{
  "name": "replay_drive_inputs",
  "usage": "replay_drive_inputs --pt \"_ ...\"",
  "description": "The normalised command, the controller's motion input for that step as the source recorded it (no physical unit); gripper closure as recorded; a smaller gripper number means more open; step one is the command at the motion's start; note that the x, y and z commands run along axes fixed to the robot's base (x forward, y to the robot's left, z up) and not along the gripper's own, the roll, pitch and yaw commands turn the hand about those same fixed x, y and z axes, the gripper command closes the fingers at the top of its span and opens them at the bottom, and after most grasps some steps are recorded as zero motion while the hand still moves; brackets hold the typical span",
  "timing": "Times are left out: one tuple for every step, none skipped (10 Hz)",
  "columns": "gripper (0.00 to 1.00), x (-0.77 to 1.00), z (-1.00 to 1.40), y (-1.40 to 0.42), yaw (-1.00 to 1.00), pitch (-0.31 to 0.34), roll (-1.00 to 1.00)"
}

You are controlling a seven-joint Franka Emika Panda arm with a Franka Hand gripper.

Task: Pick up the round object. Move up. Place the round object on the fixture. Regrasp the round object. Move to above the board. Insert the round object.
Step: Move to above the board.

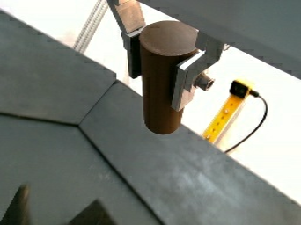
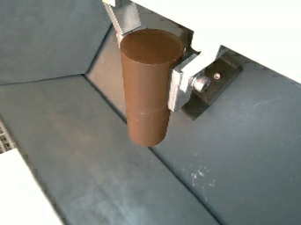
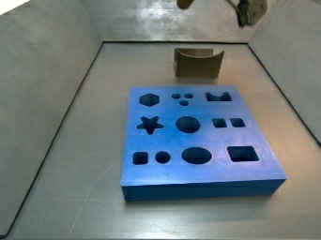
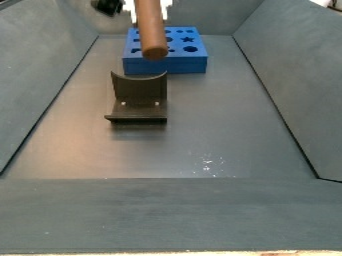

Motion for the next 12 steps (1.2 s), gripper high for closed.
replay_drive_inputs --pt "1.0 -0.12 1.0 0.05 0.02 0.021 -0.09" --pt "1.0 -0.12 1.0 0.05 0.02 0.025 -0.09" --pt "1.0 -0.12 1.0 0.05 0.01 0.032 -0.09" --pt "1.0 -0.12 1.0 0.04 0.01 0.038 -0.1" --pt "1.0 -0.12 1.0 0.04 0.01 0.044 -0.09" --pt "1.0 -0.11 1.0 0.04 0.01 0.049 -0.1" --pt "1.0 -0.11 1.0 0.04 0.01 0.055 -0.09" --pt "1.0 -0.11 1.0 0.03 0.01 0.06 -0.1" --pt "1.0 -0.1 1.0 0.03 0.02 0.071 -0.1" --pt "1.0 -0.1 1.0 0.03 0.02 0.081 -0.11" --pt "1.0 -0.09 1.0 0.02 0.03 0.1 -0.11" --pt "1.0 -0.08 1.0 0.02 0.03 0.115 -0.11"
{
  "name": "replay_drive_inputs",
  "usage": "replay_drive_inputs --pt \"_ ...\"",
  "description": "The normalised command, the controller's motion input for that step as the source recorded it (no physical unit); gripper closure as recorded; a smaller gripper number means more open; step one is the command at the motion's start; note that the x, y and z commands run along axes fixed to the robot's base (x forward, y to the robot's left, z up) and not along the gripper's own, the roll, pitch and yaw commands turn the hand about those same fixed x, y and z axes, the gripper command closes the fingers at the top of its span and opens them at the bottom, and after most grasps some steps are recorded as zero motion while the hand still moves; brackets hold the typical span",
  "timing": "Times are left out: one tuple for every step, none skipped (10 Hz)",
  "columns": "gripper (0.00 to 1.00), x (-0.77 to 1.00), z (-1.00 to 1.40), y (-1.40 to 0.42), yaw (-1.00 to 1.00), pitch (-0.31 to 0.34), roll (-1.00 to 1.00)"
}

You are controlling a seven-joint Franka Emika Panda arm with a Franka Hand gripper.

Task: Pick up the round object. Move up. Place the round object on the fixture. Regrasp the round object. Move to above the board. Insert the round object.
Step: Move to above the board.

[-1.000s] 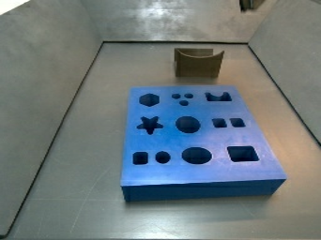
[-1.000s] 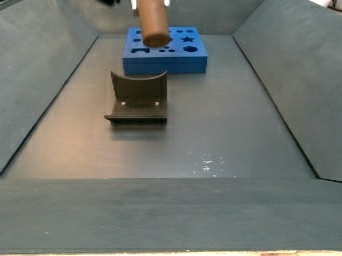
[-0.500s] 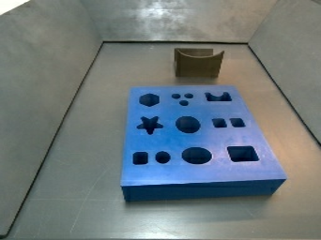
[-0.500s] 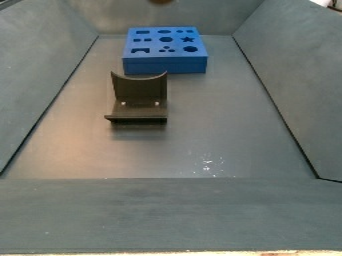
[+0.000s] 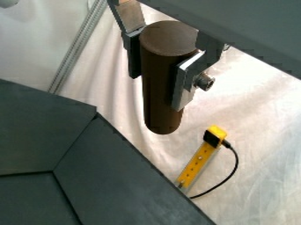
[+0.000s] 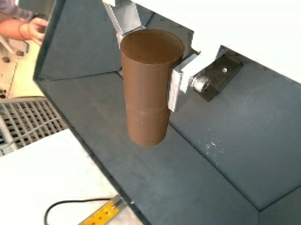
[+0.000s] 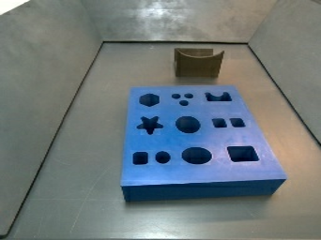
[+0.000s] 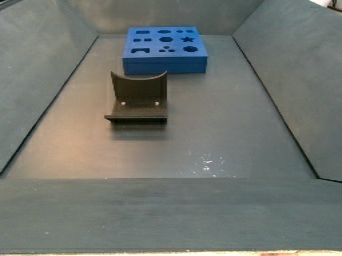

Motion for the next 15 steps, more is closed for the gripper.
replay_drive_inputs --pt "1.0 -0.06 1.0 0.02 0.04 0.136 -0.11" --pt "1.0 -0.02 0.79 0.0 0.05 0.171 -0.11" --pt "1.0 0.0 0.63 0.0 0.06 0.193 -0.11" --pt "1.0 0.01 0.52 -0.01 0.07 0.208 -0.11" --pt "1.0 0.02 0.27 -0.02 0.1 0.224 -0.11" --pt "1.0 -0.19 -0.76 -1.0 -0.08 -0.077 -1.0" --pt "1.0 -0.19 -0.78 -1.0 -0.07 -0.088 -1.0" --pt "1.0 -0.19 -0.79 -1.0 -0.07 -0.097 -1.0" --pt "1.0 -0.19 -0.79 -1.0 -0.07 -0.091 -1.0" --pt "1.0 -0.19 -0.79 -1.0 -0.07 -0.089 -1.0" --pt "1.0 -0.19 -0.79 -1.0 -0.08 -0.082 -1.0" --pt "1.0 -0.18 -0.79 -1.0 -0.08 -0.076 -1.0" --pt "1.0 -0.18 -0.79 -1.0 -0.08 -0.07 -1.0" --pt "1.0 -0.18 -0.8 -1.0 -0.08 -0.066 -1.0" --pt "1.0 -0.18 -0.8 -1.0 -0.08 -0.062 -1.0"
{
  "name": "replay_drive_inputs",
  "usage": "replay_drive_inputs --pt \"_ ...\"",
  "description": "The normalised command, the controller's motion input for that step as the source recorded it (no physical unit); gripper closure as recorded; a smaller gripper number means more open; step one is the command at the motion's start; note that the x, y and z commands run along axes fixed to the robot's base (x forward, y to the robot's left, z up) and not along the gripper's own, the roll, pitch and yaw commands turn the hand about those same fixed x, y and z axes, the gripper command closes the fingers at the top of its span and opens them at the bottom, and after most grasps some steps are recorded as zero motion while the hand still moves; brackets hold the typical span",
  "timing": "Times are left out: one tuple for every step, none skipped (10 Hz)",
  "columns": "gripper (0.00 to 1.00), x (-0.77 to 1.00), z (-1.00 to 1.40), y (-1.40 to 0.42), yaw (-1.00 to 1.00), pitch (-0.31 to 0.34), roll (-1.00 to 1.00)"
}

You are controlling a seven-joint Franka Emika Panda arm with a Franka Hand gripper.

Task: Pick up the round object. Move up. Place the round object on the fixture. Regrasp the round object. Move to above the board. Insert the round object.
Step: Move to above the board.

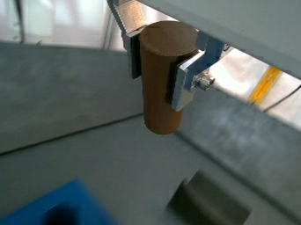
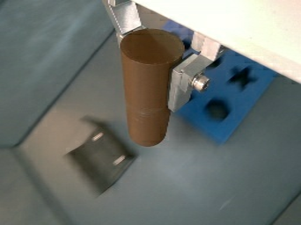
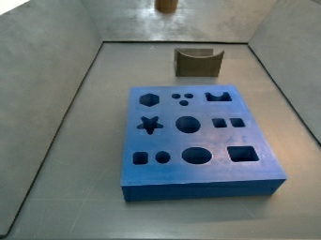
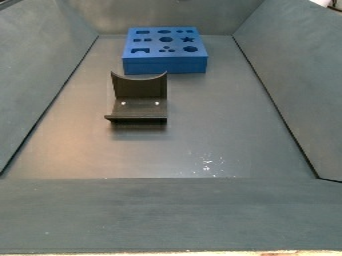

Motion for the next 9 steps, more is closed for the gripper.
replay_drive_inputs --pt "1.0 -0.16 -0.78 -0.97 -0.08 -0.055 -1.0" --pt "1.0 -0.08 -0.46 -0.58 -0.07 -0.045 -1.0" --pt "1.0 -0.06 -0.28 -0.35 -0.07 -0.046 -1.0" --pt "1.0 -0.05 -0.13 -0.16 -0.07 -0.04 -1.0" --pt "1.0 -0.04 -0.08 -0.1 -0.07 -0.036 -1.0" --pt "1.0 -0.05 -0.03 -0.03 -0.06 -0.045 -1.0" --pt "1.0 -0.06 -0.02 0.0 -0.05 -0.054 -1.0" --pt "1.0 -0.05 0.0 0.02 -0.04 -0.057 -1.0" --pt "1.0 -0.05 0.01 0.03 -0.04 -0.06 -1.0"
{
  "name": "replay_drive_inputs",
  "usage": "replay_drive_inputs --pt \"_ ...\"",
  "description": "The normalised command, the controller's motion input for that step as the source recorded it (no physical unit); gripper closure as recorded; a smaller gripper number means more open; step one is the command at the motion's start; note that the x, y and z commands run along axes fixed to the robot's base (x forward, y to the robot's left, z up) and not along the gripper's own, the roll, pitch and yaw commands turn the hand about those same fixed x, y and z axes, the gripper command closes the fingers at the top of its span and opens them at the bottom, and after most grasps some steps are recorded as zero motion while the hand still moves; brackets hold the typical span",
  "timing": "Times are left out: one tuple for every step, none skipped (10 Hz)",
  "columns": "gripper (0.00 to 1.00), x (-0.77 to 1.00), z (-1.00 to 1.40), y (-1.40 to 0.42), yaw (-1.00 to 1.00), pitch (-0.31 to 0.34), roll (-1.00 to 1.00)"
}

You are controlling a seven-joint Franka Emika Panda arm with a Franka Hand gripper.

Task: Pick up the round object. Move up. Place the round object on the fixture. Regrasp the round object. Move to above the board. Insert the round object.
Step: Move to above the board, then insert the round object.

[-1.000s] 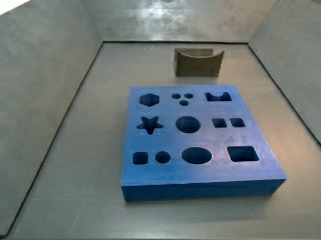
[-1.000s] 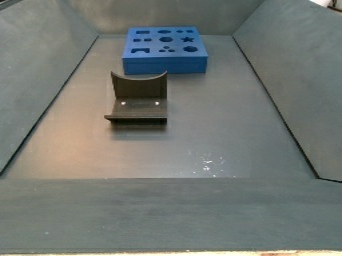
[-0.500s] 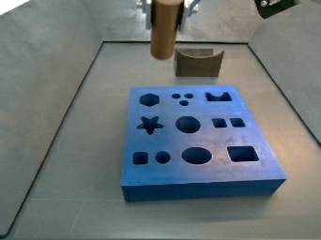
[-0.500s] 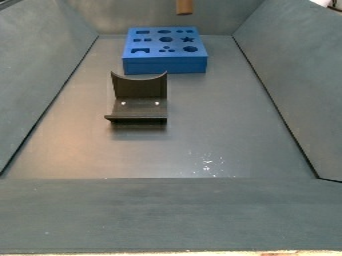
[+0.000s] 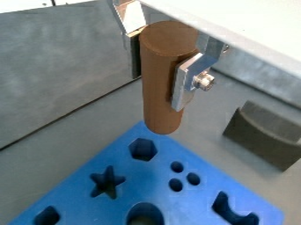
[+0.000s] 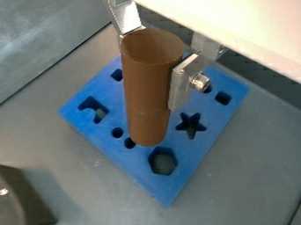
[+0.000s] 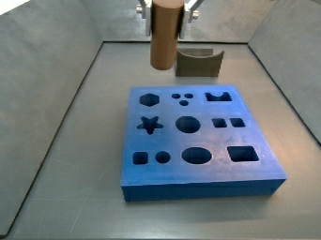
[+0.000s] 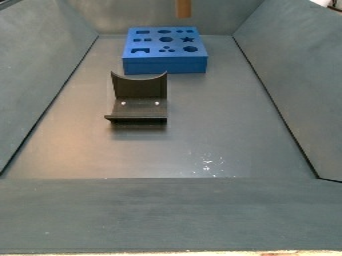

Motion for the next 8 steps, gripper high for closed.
replay_drive_inputs --pt "1.0 -0.05 0.0 0.03 -0.02 -0.062 -0.9" --pt "1.0 -0.04 0.01 0.03 -0.02 -0.068 -0.75" --pt "1.0 -0.05 0.01 0.03 -0.01 -0.063 -0.55" --pt "1.0 -0.05 0.01 0.03 -0.01 -0.06 -0.36" --pt "1.0 0.03 0.0 0.0 0.0 0.0 -0.03" --pt "1.0 0.01 0.0 0.0 0.0 0.0 -0.05" --pt "1.0 0.0 0.0 0.0 0.0 0.0 -0.08" --pt "1.0 0.07 0.0 0.0 0.0 0.0 -0.06"
